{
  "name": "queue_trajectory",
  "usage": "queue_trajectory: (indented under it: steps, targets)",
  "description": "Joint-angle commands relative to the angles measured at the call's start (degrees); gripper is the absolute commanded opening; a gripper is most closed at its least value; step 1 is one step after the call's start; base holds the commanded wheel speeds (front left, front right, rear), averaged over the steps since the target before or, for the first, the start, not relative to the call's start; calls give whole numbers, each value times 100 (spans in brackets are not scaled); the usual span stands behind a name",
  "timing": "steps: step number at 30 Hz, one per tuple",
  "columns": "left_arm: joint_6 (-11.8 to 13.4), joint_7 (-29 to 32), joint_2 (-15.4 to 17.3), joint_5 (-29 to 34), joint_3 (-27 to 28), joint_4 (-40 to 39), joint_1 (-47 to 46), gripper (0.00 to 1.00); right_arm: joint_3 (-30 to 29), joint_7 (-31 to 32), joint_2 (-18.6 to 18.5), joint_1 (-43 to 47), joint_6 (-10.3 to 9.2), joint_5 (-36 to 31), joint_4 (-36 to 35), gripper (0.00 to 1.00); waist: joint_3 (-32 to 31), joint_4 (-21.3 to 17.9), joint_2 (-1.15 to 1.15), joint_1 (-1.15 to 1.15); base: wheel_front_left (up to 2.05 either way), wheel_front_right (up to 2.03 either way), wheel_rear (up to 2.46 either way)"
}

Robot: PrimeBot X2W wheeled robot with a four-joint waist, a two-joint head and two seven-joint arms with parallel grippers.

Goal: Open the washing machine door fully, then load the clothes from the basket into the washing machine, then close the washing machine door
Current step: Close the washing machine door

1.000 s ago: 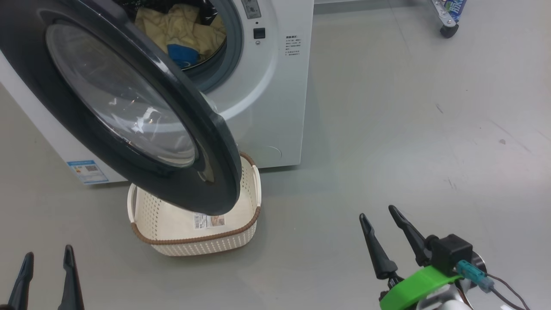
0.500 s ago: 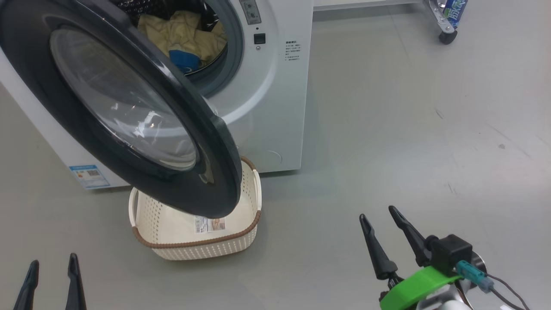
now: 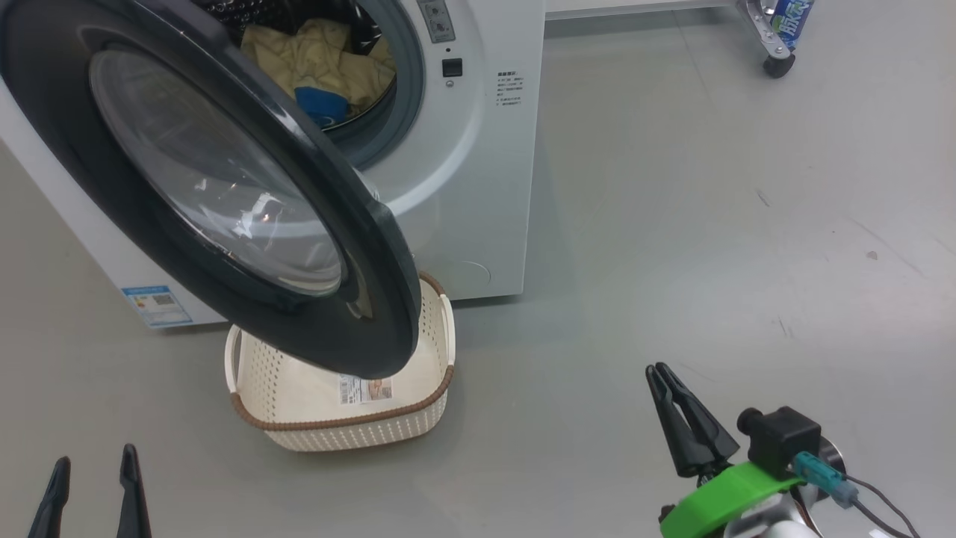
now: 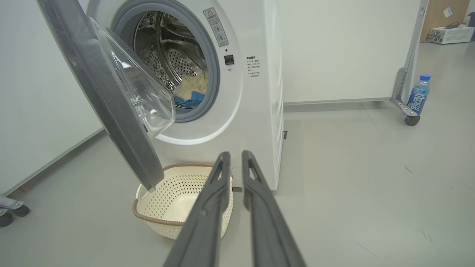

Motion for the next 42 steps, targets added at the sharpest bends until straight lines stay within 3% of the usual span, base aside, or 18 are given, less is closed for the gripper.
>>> queue_trajectory:
  steps: [1, 8, 16, 23, 27, 34, 42]
  targets:
    - [-17, -39, 61, 45, 230, -164, -174, 100, 74, -57, -5, -150, 0, -57, -201, 0, 4, 2, 0, 0, 0, 0, 0]
    - [-26, -39, 43, 35, 239, -177, -199, 100, -34, -57, -5, -187, 0, -87, -450, 0, 42, -7, 0, 0, 0, 0, 0]
    - [-33, -39, 58, -36, 215, -142, -263, 100, 25, -57, -5, -544, 0, -248, -1667, 0, 96, -3, 0, 0, 0, 0, 0]
    - [-37, -39, 36, -73, 188, -125, -345, 100, 1028, -57, -5, -1281, 0, -447, -2938, 0, 132, 87, 0, 0, 0, 0, 0]
    - [-38, -39, 3, -92, 164, -117, -397, 100, 1685, -57, -5, -1684, 0, -438, -3230, 0, 147, 187, 0, 0, 0, 0, 0]
    - [-39, -39, -10, -129, 54, -98, -505, 100, 2822, 19, -5, -2326, 0, -131, -3022, 0, 200, 447, 0, 0, 0, 0, 0]
    - [-39, -39, -18, -236, -107, -116, -716, 100, 3343, 121, -5, -2454, 0, 228, -2198, 0, 495, 826, 0, 0, 0, 0, 0]
